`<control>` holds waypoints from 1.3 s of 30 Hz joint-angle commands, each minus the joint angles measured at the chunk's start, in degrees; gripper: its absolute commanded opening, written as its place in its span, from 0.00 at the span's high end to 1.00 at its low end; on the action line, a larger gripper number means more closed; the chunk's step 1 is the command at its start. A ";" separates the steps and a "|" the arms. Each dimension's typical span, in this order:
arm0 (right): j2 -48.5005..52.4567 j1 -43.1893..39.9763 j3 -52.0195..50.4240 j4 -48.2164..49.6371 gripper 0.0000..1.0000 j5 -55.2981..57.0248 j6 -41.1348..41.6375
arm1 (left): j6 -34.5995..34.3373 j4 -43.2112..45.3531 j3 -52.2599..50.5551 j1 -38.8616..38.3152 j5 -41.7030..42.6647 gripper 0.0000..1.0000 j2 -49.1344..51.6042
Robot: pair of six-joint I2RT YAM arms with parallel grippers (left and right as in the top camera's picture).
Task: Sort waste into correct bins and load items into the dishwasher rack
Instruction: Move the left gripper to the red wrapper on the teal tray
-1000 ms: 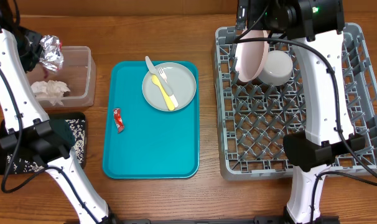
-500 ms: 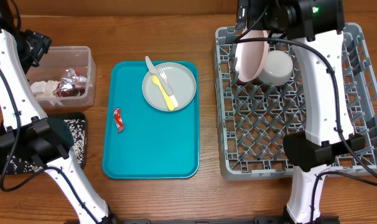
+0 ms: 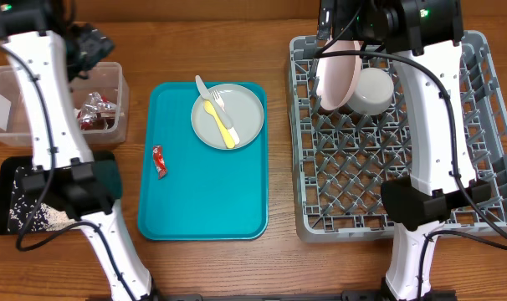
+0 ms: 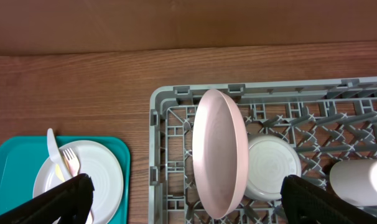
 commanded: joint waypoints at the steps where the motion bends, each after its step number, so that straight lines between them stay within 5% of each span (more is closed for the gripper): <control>1: 0.28 0.09 0.07 0.20 0.00 0.61 -0.07 | 1.92 -0.70 0.00 -3.85 -1.62 0.00 -1.44; 12: 0.28 0.09 0.07 0.20 0.00 0.61 -0.07 | 2.82 -0.66 -0.74 -12.07 5.11 0.05 3.67; 24: 0.28 0.09 0.07 0.20 0.00 0.61 -0.07 | 7.41 -0.72 -1.18 -25.11 -4.96 0.04 3.52; 39: 0.28 0.09 0.07 0.20 0.00 0.61 -0.07 | 4.66 -0.72 -3.28 -19.91 5.29 0.04 0.57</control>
